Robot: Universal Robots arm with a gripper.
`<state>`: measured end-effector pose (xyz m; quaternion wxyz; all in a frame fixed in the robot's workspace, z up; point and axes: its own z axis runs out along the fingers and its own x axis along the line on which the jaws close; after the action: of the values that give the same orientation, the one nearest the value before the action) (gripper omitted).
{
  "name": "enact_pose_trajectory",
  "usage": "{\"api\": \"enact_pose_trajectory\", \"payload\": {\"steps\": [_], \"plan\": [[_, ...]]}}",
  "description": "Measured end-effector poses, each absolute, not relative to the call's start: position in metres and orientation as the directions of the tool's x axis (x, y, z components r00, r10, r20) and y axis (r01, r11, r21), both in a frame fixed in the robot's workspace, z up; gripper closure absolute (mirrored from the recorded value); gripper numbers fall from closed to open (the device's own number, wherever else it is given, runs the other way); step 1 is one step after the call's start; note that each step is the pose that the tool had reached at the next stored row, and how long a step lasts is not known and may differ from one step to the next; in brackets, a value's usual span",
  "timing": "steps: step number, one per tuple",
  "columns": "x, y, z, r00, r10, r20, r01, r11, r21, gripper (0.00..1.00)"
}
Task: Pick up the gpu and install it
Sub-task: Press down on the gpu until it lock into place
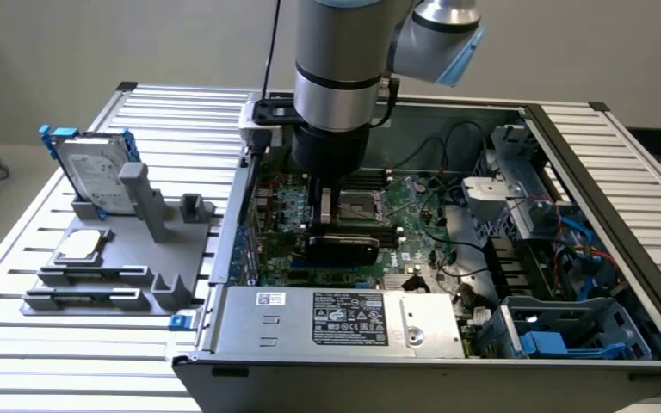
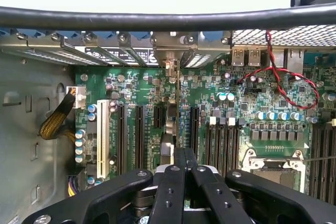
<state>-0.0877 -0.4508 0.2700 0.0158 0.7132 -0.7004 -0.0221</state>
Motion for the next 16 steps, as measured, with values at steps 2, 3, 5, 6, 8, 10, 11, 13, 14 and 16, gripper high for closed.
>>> {"api": "enact_pose_trajectory", "payload": {"steps": [2, 3, 5, 6, 8, 10, 11, 13, 14, 16], "plan": [[-0.0877, -0.4508, 0.2698, 0.018, -1.0, -0.009, -0.998, -0.018, 0.054, 0.89], [-0.0877, -0.4508, 0.2698, 0.018, -1.0, -0.009, -0.998, -0.018, 0.054, 0.89], [-0.0877, -0.4508, 0.2697, 0.018, -1.0, -0.009, -0.998, -0.018, 0.054, 0.89], [-0.0877, -0.4508, 0.2697, 0.018, -1.0, -0.009, -0.998, -0.018, 0.054, 0.89], [-0.0877, -0.4508, 0.2695, 0.018, -1.0, -0.009, -0.998, -0.018, 0.054, 0.89], [-0.0877, -0.4508, 0.2696, 0.018, -1.0, -0.008, -0.998, -0.018, 0.054, 0.89], [-0.0877, -0.4508, 0.2701, 0.018, -1.0, -0.009, -0.998, -0.018, 0.054, 0.89], [-0.0877, -0.4508, 0.2742, 0.018, -1.0, -0.009, -0.998, -0.018, 0.055, 0.89], [-0.0877, -0.4508, 0.2761, 0.018, -1.0, -0.008, -0.998, -0.018, 0.055, 0.89], [-0.0877, -0.4508, 0.2767, 0.018, -1.0, -0.009, -0.998, -0.018, 0.055, 0.89]]}}
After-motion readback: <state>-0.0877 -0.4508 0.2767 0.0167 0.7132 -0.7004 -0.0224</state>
